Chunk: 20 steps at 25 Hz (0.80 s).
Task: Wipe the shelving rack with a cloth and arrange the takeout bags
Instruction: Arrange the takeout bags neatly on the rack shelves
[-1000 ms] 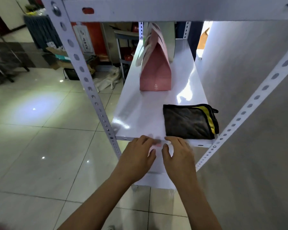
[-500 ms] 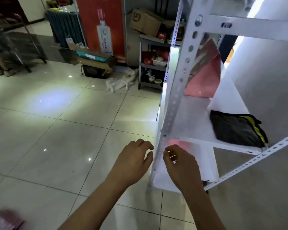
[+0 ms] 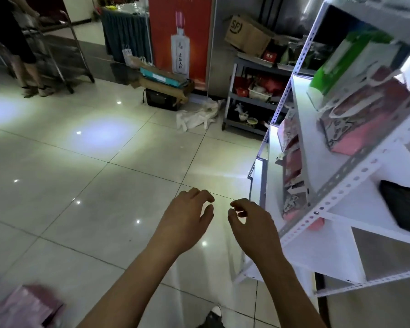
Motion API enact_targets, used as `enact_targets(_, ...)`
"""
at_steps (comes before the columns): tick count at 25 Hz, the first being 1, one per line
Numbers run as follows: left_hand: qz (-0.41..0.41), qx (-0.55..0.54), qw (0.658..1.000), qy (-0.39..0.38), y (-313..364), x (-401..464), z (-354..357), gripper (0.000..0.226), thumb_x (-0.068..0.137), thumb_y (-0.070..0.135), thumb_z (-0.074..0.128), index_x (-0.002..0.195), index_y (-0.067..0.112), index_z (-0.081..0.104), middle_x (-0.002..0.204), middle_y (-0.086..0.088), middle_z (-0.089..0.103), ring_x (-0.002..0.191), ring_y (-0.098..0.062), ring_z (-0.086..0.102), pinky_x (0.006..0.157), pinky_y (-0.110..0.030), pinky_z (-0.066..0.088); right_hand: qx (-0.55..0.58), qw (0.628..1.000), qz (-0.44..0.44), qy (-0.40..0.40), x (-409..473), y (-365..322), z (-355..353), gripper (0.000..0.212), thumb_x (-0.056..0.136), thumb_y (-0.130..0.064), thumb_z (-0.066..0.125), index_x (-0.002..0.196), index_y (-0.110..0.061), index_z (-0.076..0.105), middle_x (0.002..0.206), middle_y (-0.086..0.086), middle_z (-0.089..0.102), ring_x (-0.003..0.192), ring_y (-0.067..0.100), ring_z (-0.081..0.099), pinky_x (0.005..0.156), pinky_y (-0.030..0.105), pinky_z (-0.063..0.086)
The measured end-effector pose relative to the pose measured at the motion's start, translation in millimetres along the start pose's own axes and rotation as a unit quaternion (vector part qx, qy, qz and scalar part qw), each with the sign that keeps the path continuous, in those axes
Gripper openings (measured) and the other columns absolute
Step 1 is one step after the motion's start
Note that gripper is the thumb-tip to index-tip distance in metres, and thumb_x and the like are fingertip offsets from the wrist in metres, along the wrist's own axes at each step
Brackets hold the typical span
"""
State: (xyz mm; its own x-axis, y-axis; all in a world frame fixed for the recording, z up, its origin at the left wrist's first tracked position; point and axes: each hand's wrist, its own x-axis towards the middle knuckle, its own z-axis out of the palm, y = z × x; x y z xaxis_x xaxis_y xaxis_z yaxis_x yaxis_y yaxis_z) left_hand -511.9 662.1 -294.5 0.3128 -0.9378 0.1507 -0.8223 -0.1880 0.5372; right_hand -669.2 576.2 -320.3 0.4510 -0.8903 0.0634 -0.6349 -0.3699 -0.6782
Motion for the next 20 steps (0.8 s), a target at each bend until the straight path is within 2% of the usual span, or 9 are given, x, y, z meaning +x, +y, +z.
enact_targets(2,-0.007,-0.003,1.0,0.01,-22.7,15.3,-9.7,0.028,0.099,0.032,0.049,0.125,0.026,0.059,0.12,0.007,0.06,0.11,-0.017,0.052,0.094,-0.031,0.043,0.004,1.0,-0.012,-0.016,21.0,-11.6,17.9,0.027,0.098,-0.036,0.059,0.125,-0.033,0.062,0.12,-0.017,0.063,0.105,0.002,0.058,0.083,0.017,0.042)
enact_targets(6,-0.011,0.015,1.0,0.01,-72.7,61.1,-26.5,0.03,0.099,0.032,0.05,0.128,0.027,0.057,0.124,0.008,0.059,0.112,-0.017,0.051,0.097,-0.031,0.04,0.017,0.999,-0.022,-0.029,83.6,-33.3,60.7,0.031,0.098,-0.035,0.059,0.129,-0.034,0.059,0.124,-0.015,0.061,0.111,0.005,0.059,0.089,0.025,0.046)
enact_targets(13,0.013,0.074,0.997,-0.026,-152.9,185.7,-69.0,0.038,0.098,0.033,0.048,0.136,0.027,0.05,0.132,0.007,0.053,0.117,-0.018,0.049,0.099,-0.034,0.039,0.063,0.998,-0.01,-0.023,227.7,-79.3,120.9,0.027,0.099,-0.032,0.058,0.125,-0.035,0.06,0.119,-0.015,0.061,0.105,0.002,0.06,0.079,0.018,0.039)
enact_targets(18,0.022,0.04,0.999,-0.019,-195.1,264.0,-90.7,0.039,0.098,0.03,0.051,0.136,0.025,0.05,0.132,0.005,0.053,0.118,-0.019,0.048,0.101,-0.037,0.039,0.054,0.998,-0.005,-0.013,308.3,-109.2,140.2,0.027,0.098,-0.033,0.058,0.126,-0.034,0.06,0.118,-0.016,0.061,0.103,0.0,0.058,0.076,0.01,0.037)
enact_targets(20,0.038,0.029,0.999,-0.018,-208.5,299.2,-92.7,0.039,0.098,0.031,0.051,0.137,0.027,0.049,0.134,0.006,0.051,0.12,-0.018,0.046,0.102,-0.035,0.038,0.047,0.999,0.009,-0.01,337.9,-114.9,145.6,0.026,0.099,-0.033,0.057,0.125,-0.035,0.06,0.118,-0.015,0.062,0.102,0.0,0.059,0.076,0.01,0.038)
